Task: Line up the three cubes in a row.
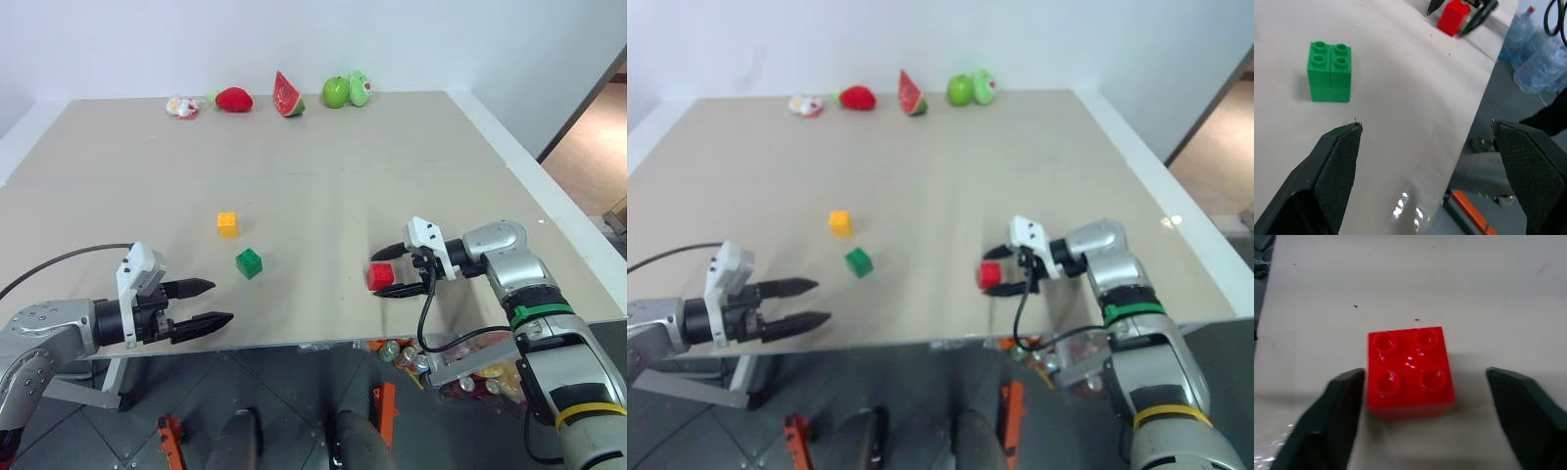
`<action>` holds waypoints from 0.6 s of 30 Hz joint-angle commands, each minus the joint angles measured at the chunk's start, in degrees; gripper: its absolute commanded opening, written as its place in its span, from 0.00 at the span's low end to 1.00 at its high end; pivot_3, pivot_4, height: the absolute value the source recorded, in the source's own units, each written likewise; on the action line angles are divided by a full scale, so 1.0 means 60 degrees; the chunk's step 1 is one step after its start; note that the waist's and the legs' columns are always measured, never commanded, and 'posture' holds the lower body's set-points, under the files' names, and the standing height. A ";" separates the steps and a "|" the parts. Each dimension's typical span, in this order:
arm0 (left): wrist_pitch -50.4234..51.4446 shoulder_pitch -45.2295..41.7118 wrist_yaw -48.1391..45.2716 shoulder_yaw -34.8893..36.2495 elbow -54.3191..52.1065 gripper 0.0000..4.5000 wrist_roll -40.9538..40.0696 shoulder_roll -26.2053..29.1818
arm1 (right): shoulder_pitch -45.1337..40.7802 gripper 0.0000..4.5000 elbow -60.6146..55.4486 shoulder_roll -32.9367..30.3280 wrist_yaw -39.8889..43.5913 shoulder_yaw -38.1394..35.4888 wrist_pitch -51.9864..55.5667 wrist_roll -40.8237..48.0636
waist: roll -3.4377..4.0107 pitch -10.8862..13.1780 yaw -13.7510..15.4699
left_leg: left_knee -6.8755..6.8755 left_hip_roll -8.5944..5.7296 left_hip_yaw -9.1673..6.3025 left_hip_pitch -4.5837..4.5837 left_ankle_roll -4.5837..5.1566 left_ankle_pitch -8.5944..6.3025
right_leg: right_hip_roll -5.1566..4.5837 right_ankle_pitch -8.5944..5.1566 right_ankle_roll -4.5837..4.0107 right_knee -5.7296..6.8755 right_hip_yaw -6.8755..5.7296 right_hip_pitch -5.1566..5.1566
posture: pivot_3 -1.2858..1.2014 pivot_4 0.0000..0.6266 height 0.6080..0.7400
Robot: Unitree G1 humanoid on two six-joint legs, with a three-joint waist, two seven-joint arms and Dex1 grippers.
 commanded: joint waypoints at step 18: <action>-0.2168 -0.2769 0.0190 -0.1884 0.3762 0.97 0.2868 -0.1787 | 0.1973 0.95 -0.8415 -0.1794 -0.1736 -0.3319 0.5435 0.4746 | -0.0011 -0.0006 0.0022 | 0.0023 0.0001 -0.0002 0.0004 -0.0001 -0.0001 | -0.0002 0.0027 -0.0004 0.0000 -0.0001 0.0002 | 0.52 0.24 1.00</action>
